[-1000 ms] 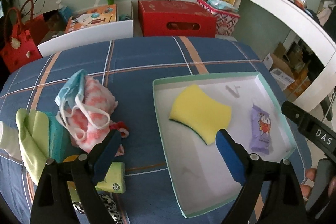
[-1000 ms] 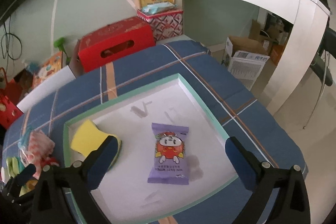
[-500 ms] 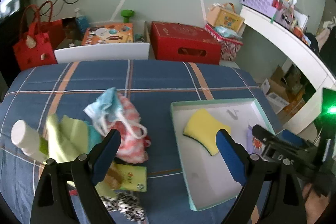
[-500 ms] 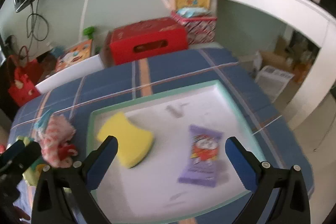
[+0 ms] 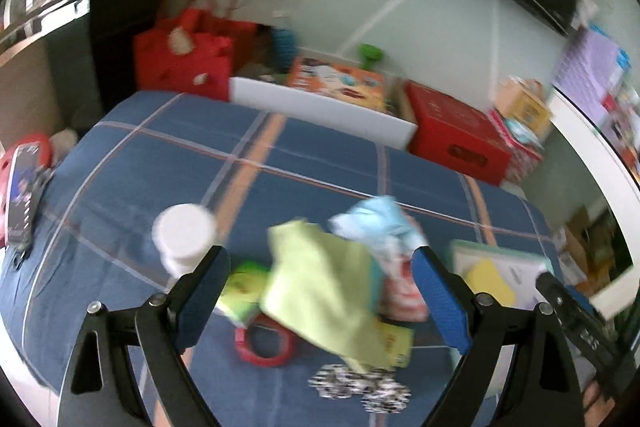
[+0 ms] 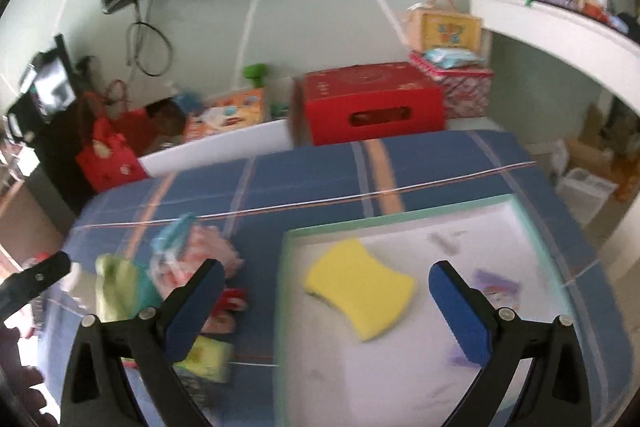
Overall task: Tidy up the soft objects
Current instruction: 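Move both tools back over the pile of cloths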
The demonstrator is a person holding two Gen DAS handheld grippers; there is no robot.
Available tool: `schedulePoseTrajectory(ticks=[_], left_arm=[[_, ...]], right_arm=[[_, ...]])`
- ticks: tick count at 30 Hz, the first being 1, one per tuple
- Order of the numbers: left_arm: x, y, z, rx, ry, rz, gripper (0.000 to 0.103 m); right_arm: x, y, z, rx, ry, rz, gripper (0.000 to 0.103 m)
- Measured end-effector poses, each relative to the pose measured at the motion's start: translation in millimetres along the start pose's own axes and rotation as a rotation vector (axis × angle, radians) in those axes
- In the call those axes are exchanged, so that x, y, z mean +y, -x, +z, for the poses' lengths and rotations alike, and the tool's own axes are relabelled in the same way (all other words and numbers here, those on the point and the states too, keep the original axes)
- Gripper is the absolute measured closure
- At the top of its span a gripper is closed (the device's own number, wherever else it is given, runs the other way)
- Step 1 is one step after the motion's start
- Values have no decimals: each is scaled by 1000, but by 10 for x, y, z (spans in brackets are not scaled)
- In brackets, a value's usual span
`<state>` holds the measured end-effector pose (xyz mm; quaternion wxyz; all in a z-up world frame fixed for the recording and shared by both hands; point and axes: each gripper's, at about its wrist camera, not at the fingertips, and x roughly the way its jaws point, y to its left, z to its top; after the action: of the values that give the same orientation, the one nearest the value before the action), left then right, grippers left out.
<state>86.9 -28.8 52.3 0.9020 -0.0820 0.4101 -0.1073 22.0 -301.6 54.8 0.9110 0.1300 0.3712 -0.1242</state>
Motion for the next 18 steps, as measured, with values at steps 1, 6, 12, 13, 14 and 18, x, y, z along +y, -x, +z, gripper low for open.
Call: schedulePoseTrajectory(ticks=[1, 6, 12, 13, 14, 18], left_arm=[[80, -6, 0, 3, 13, 12, 11], [396, -85, -4, 52, 74, 71, 11], [363, -151, -42, 91, 72, 18, 11], [341, -185, -42, 99, 65, 15, 11], [318, -220, -41, 110, 61, 13, 11], [274, -386, -69, 159, 64, 7, 11]], right_arm=[[67, -38, -10, 14, 27, -2, 0], [372, -176, -62, 61, 141, -40, 0], [651, -252, -124, 83, 192, 53, 0], [699, -272, -134, 90, 204, 52, 0], [728, -287, -138, 95, 206, 52, 0], [790, -371, -175, 133, 199, 66, 0]])
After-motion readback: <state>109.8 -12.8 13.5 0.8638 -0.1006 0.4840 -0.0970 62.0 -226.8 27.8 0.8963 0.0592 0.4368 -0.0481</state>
